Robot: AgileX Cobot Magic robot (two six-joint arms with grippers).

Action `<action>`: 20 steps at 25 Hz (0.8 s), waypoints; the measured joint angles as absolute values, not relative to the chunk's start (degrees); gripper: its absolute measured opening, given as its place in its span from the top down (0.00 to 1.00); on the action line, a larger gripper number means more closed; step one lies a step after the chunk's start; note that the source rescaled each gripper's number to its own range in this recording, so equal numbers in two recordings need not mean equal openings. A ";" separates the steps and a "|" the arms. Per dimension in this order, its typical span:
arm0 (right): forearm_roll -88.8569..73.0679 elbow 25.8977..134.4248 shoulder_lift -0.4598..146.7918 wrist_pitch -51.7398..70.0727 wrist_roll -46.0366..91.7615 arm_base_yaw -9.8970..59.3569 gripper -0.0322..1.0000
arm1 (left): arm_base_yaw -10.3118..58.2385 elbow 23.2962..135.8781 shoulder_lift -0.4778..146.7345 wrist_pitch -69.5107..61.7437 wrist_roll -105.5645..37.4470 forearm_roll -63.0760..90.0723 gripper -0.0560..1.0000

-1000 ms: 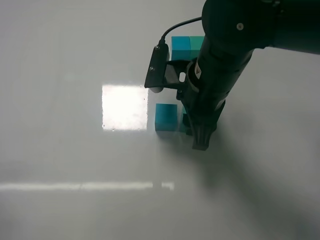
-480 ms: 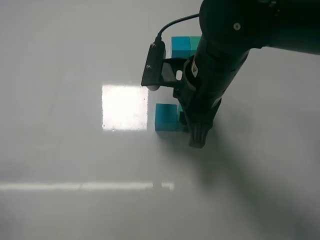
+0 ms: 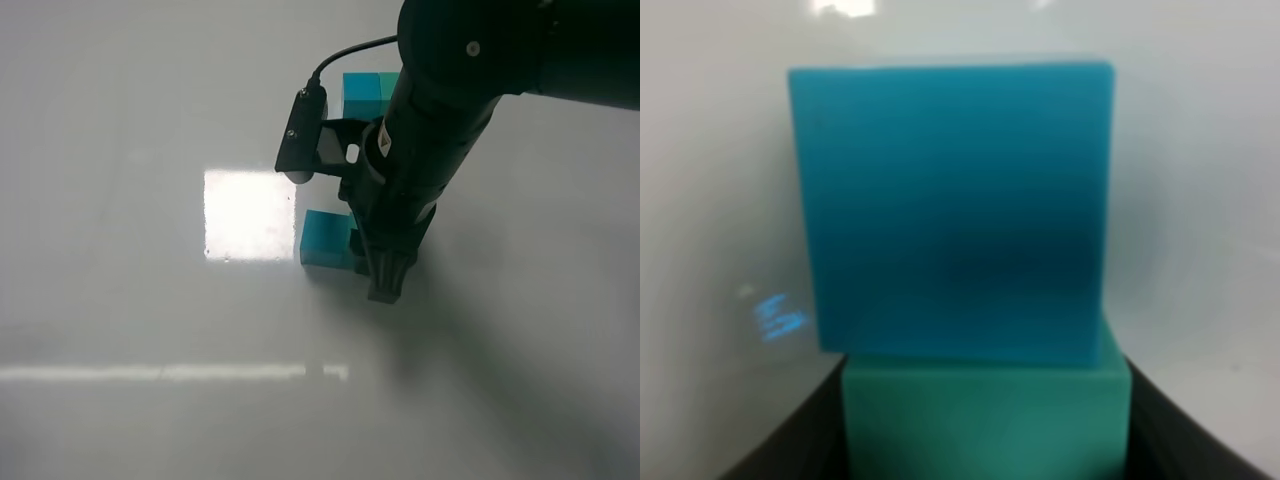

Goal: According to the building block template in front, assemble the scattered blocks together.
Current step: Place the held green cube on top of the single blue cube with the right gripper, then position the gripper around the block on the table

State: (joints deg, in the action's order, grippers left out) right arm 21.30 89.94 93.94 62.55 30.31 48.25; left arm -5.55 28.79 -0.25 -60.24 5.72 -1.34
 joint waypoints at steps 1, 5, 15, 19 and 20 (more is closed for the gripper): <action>21.20 89.94 93.98 62.55 30.04 48.25 0.97 | -5.55 28.79 -0.25 -60.24 5.72 -1.34 0.25; 21.03 89.94 93.98 62.55 29.29 48.25 0.94 | -5.55 28.79 -0.25 -60.24 5.72 -1.34 0.25; 18.20 89.94 94.22 61.29 26.71 48.66 0.44 | -5.55 28.79 -0.25 -60.24 5.72 -1.34 0.25; 16.23 89.94 94.22 57.84 25.36 49.40 0.43 | -5.55 28.79 -0.25 -60.24 5.72 -1.34 0.25; 16.02 89.94 94.22 57.15 25.36 49.40 0.43 | -5.55 28.79 -0.25 -60.24 5.72 -1.34 0.25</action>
State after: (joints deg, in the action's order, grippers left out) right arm 16.02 89.94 94.22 57.15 25.36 49.40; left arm -5.55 28.79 -0.25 -60.24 5.72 -1.34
